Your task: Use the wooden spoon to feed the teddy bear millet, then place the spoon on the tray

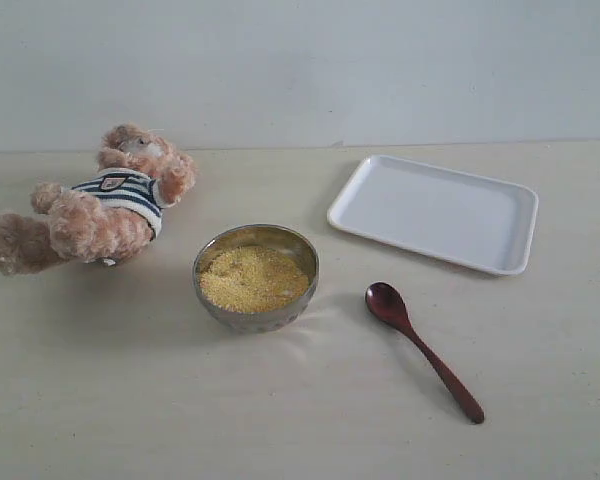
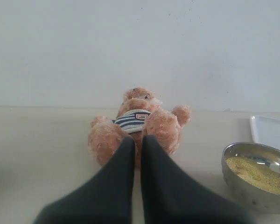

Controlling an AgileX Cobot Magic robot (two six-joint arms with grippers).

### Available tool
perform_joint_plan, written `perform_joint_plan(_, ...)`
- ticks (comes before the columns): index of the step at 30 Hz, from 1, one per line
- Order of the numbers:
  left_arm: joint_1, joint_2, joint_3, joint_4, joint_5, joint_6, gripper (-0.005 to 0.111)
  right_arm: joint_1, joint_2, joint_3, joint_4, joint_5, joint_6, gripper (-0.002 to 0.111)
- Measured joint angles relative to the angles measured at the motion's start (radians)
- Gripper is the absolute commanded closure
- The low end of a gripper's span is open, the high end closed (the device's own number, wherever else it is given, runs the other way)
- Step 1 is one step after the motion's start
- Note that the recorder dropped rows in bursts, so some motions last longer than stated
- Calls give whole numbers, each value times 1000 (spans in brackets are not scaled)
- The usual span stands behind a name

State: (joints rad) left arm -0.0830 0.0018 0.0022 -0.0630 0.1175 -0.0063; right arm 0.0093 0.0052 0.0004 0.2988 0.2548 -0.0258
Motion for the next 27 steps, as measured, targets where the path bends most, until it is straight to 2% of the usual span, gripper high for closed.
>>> perform_joint_plan(16, 0, 0, 0, -13, -34, -3, 102, 0, 0, 0, 0, 0, 0, 108)
perform_joint_plan(22, 0, 0, -7, -183, -146, -153, 102, 0, 0, 0, 0, 0, 0, 108)
perform_joint_plan(27, 0, 0, -42, -231, -159, -279, 102, 0, 0, 0, 0, 0, 0, 108)
